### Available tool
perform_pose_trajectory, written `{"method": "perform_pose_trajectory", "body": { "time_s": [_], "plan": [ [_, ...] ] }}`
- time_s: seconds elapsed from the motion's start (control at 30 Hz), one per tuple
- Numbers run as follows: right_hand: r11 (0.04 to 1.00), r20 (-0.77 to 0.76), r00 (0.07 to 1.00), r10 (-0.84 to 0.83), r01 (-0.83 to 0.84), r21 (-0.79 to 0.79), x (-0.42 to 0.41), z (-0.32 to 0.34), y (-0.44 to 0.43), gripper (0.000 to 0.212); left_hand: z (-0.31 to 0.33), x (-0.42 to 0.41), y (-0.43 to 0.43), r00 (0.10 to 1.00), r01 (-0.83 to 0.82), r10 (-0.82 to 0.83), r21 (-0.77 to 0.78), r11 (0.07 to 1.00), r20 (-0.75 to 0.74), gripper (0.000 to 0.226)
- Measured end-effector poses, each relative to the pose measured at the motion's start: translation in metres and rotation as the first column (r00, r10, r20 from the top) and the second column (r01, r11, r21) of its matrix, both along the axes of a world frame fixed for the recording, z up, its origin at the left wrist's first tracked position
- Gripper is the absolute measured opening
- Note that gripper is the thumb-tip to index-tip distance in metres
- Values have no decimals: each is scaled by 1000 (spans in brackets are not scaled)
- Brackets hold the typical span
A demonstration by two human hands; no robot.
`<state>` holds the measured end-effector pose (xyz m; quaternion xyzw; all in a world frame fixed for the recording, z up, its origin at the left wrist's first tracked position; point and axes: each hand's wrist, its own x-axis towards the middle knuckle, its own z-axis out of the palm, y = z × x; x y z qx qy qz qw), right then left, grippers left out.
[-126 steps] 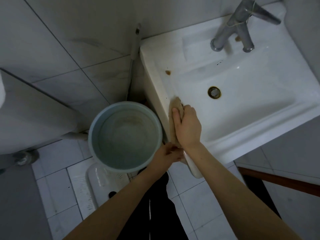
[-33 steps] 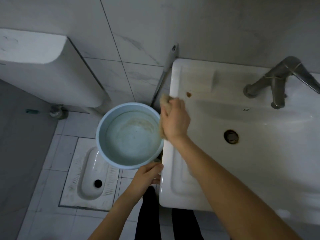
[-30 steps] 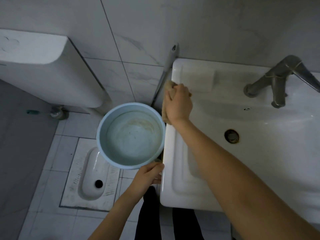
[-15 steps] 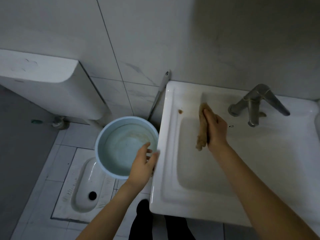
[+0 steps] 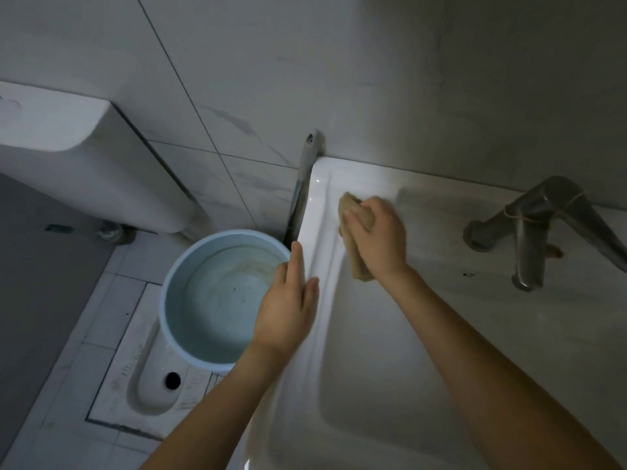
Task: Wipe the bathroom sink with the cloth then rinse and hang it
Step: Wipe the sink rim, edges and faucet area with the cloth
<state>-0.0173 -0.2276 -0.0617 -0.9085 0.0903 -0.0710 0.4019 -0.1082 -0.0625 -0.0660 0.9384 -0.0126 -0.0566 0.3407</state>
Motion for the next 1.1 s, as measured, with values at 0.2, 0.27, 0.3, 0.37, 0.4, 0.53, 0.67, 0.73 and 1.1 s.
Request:
{"method": "perform_pose_trajectory", "body": {
  "time_s": [0.2, 0.27, 0.3, 0.37, 0.4, 0.53, 0.67, 0.73, 1.1],
  "plan": [
    [952, 58, 974, 221, -203, -229, -31, -16, 20, 29, 2, 2, -3, 999, -34, 34, 16, 999, -11, 64],
    [884, 80, 924, 374, -329, -333, -32, -17, -2, 36, 4, 1, -4, 999, -31, 31, -1, 1000, -13, 63],
    [867, 87, 918, 387, -330, -372, -22, -18, -11, 39, 5, 1, -4, 1000, -29, 29, -6, 1000, -12, 63],
    [880, 106, 948, 300, -232, -414, -1, -20, -16, 38, 6, 1, -5, 999, -33, 33, -8, 999, -23, 62],
    [899, 126, 966, 226, -157, -409, 5, -21, -10, 34, 7, 1, -6, 999, -36, 36, -9, 999, -26, 61],
    [965, 103, 979, 175, -150, -216, -34, -21, 20, 24, 5, 2, -4, 998, -52, 50, -49, 997, -34, 57],
    [892, 5, 903, 429, -423, -159, -63, -10, -2, 39, 3, 1, 1, 997, -72, 67, -116, 991, -44, 59],
    [908, 31, 938, 344, -325, -264, -32, -6, -6, 47, 2, 0, 2, 997, -75, 71, -120, 990, -35, 58],
    [910, -66, 917, 394, -400, -112, -97, -14, 14, 25, 1, 0, 4, 994, -96, 83, -188, 978, -73, 55]
  ]
}}
